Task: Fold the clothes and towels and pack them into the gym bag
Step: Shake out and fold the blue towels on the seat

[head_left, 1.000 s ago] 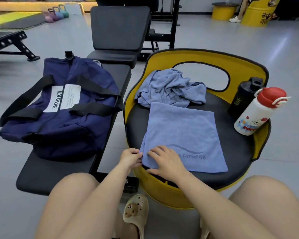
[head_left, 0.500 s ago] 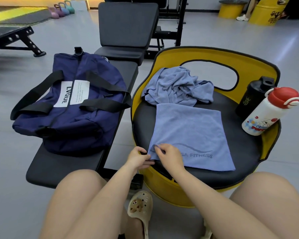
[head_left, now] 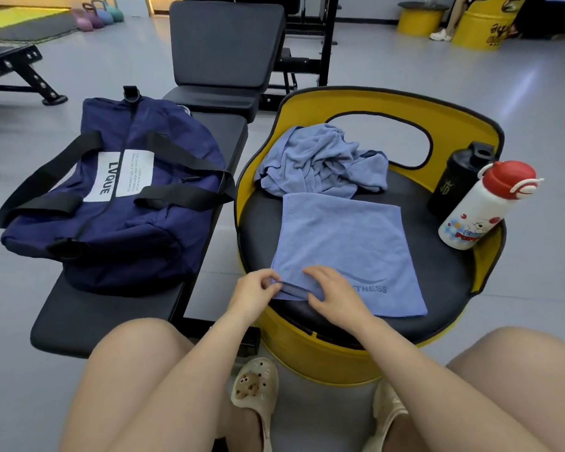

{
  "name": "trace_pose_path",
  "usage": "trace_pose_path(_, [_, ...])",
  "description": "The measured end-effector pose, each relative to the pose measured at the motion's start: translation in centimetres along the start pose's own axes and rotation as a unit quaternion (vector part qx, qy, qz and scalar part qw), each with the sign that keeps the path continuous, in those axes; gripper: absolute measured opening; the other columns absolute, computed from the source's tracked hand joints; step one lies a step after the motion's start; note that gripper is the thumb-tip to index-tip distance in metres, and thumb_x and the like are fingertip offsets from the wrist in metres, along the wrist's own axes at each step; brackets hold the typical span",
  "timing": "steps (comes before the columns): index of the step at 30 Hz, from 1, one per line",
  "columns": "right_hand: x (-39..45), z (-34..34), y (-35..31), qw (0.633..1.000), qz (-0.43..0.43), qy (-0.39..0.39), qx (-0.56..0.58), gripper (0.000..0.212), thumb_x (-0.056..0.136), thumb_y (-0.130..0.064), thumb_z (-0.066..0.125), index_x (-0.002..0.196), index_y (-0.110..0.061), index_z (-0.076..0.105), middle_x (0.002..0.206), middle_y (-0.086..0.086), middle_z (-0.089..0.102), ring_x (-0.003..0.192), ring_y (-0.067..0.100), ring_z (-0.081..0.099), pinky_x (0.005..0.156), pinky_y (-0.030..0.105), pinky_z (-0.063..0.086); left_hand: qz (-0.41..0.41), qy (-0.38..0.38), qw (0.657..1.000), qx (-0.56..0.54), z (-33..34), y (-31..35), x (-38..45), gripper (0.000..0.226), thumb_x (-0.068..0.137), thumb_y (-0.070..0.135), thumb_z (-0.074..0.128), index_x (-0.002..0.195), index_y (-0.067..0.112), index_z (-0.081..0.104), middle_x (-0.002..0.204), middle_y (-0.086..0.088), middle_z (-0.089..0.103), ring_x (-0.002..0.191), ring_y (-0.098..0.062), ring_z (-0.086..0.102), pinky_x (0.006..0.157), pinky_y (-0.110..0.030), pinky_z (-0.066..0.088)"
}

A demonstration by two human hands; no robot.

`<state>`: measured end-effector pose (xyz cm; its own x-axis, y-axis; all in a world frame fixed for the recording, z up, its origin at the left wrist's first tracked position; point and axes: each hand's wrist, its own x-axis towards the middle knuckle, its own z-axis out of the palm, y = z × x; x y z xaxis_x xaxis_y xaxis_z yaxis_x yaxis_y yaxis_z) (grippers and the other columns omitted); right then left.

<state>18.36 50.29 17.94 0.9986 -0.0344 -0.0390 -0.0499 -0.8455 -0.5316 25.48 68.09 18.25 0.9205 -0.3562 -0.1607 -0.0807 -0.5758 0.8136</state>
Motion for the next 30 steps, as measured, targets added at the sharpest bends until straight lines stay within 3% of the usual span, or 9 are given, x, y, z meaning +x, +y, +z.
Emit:
trace_pose_path(5, [-2.0, -3.0, 3.0, 0.999, 0.049, -0.018, 0.009, 0.053, 0.090, -0.047, 0.058, 0.137, -0.023, 0.048, 0.140, -0.007, 0.046, 0.130, 0.011, 0.039, 0.109, 0.028, 0.032, -0.088, -0.015, 0.990, -0.112, -0.1, 1.0, 0.4, 0.017, 0.092, 0.012, 0.050, 0.081, 0.020, 0.060, 0.070, 0.000, 0.068, 0.058, -0.013, 0.059, 0.064, -0.027, 0.047])
trace_pose_path(8, [-2.6, -4.3, 5.1, 0.990, 0.128, 0.042, 0.041, 0.042, 0.094, -0.040, 0.056, 0.128, -0.015, 0.057, 0.130, 0.000, 0.056, 0.123, 0.017, 0.048, 0.101, 0.027, 0.037, -0.120, 0.019, 0.988, -0.092, -0.5, 1.4, 1.3, 0.019, 0.091, 0.015, 0.046, 0.076, 0.013, 0.057, 0.069, -0.004, 0.059, 0.064, -0.021, 0.053, 0.057, -0.027, 0.042])
trace_pose_path(13, [-2.3, -6.9, 7.3, 0.967, 0.220, 0.113, 0.054, 0.039, 0.096, -0.027, 0.056, 0.131, -0.010, 0.056, 0.136, 0.006, 0.054, 0.127, 0.023, 0.048, 0.103, 0.037, 0.039, -0.128, 0.010, 0.991, -0.034, -0.7, 3.0, 4.2, 0.004, 0.092, 0.018, 0.052, 0.091, 0.018, 0.056, 0.090, -0.005, 0.063, 0.088, -0.024, 0.062, 0.084, -0.038, 0.053])
trace_pose_path(16, [-0.9, -8.7, 8.3, 0.954, 0.254, 0.140, 0.081, 0.037, 0.095, -0.022, 0.057, 0.130, -0.009, 0.057, 0.135, 0.008, 0.055, 0.124, 0.023, 0.049, 0.101, 0.035, 0.040, -0.141, -0.007, 0.989, -0.044, -0.5, 4.5, 6.8, 0.016, 0.094, 0.016, 0.053, 0.107, 0.011, 0.058, 0.099, -0.011, 0.063, 0.086, -0.023, 0.061, 0.083, -0.037, 0.054])
trace_pose_path(22, [3.3, -12.6, 11.3, 0.934, 0.327, 0.113, 0.085, 0.041, 0.094, -0.022, 0.058, 0.132, -0.009, 0.053, 0.131, 0.010, 0.057, 0.120, 0.026, 0.052, 0.095, 0.033, 0.042, -0.152, -0.005, 0.988, -0.024, -0.3, 7.1, 11.3, 0.032, 0.094, 0.012, 0.054, 0.125, 0.004, 0.054, 0.123, -0.012, 0.054, 0.103, -0.026, 0.053, 0.089, -0.039, 0.050])
trace_pose_path(25, [5.2, -13.1, 12.9, 0.923, 0.353, 0.107, 0.105, 0.043, 0.094, -0.023, 0.059, 0.133, -0.006, 0.051, 0.130, 0.011, 0.057, 0.119, 0.028, 0.053, 0.096, 0.036, 0.043, -0.163, 0.010, 0.985, -0.053, 0.7, 7.3, 13.3, 0.011, 0.093, 0.010, 0.054, 0.085, 0.017, 0.056, 0.099, -0.004, 0.053, 0.098, -0.025, 0.049, 0.091, -0.041, 0.048])
trace_pose_path(26, [5.8, -13.1, 13.4, 0.916, 0.363, 0.114, 0.123, 0.046, 0.093, -0.023, 0.060, 0.135, -0.005, 0.049, 0.131, 0.012, 0.057, 0.120, 0.028, 0.053, 0.098, 0.036, 0.043, -0.163, 0.016, 0.985, -0.061, 1.0, 7.2, 13.9, 0.024, 0.092, 0.010, 0.054, 0.073, 0.022, 0.046, 0.086, 0.002, 0.049, 0.095, -0.024, 0.047, 0.091, -0.042, 0.048])
trace_pose_path(28, [6.8, -12.8, 14.3, 0.900, 0.380, 0.132, 0.167, 0.049, 0.092, -0.021, 0.063, 0.136, -0.006, 0.048, 0.132, 0.011, 0.057, 0.122, 0.027, 0.052, 0.101, 0.037, 0.042, -0.157, 0.035, 0.985, -0.063, 1.6, 6.9, 15.0, 0.026, 0.091, 0.011, 0.056, 0.072, 0.023, 0.043, 0.075, 0.008, 0.041, 0.092, -0.022, 0.045, 0.092, -0.043, 0.048])
trace_pose_path(30, [7.6, -12.3, 14.9, 0.882, 0.393, 0.157, 0.207, 0.048, 0.090, -0.019, 0.065, 0.134, -0.007, 0.051, 0.131, 0.011, 0.058, 0.121, 0.027, 0.053, 0.102, 0.037, 0.042, -0.163, 0.045, 0.982, -0.081, 2.0, 6.6, 15.8, 0.006, 0.090, 0.014, 0.058, 0.091, 0.020, 0.059, 0.085, 0.005, 0.052, 0.094, -0.022, 0.050, 0.092, -0.042, 0.048])
